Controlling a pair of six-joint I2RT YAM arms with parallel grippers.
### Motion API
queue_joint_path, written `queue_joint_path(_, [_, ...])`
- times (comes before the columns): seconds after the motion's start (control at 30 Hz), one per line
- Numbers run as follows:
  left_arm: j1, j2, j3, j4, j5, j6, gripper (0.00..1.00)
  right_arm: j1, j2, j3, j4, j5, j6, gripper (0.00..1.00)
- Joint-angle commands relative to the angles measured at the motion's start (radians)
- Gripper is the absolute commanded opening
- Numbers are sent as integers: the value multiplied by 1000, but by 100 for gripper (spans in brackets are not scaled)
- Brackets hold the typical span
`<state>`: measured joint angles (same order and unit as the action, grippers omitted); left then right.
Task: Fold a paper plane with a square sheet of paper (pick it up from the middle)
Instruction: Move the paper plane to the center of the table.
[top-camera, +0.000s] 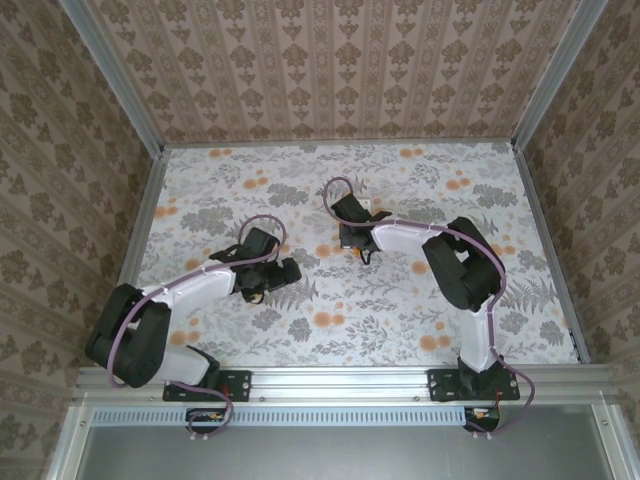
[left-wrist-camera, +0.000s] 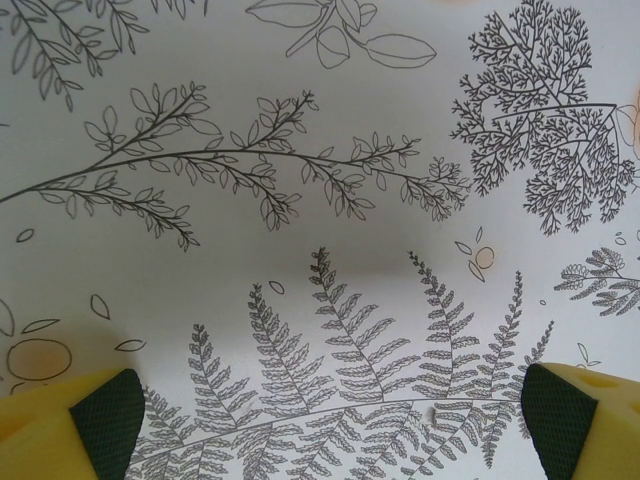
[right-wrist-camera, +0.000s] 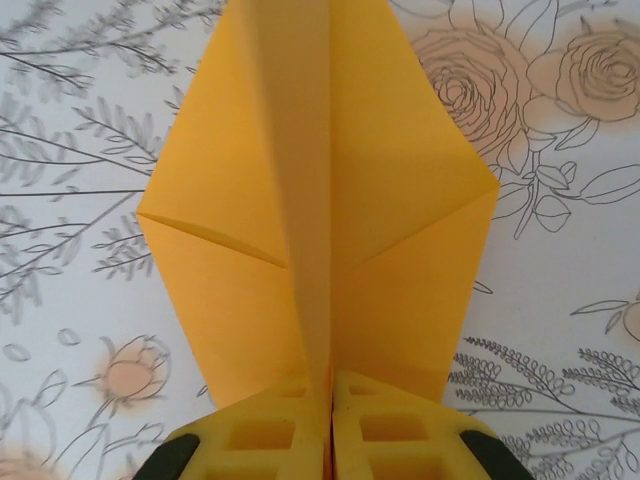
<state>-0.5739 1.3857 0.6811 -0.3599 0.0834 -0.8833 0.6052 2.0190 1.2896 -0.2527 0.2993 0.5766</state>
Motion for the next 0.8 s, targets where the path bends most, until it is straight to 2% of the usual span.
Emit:
queue_joint_path(0.0, [9,10,30,3,19,29,100,-2,32,34,-58,-27,-7,15])
queue_joint_path(0.1, [8,9,33,1,18,31,100,-2,39,29,-58,-25,-5,19])
queue_joint_path(0.33, [8,6,38,-2,15,31,100,-2,63,7,-61,-26,16,17])
queue_joint_path(0.5, [15,2,71,-23,-5,45,100,-2,-10,52,-108,-24,15,21])
queue_joint_path(0.6, [25,-2,118,-58,-43,73,100,-2,-90,85,-148,-24,12,30])
queue_joint_path(0.77, [82,-8,222,-111,-77,162,100,-14,-231,85,-151,-102,-6,58])
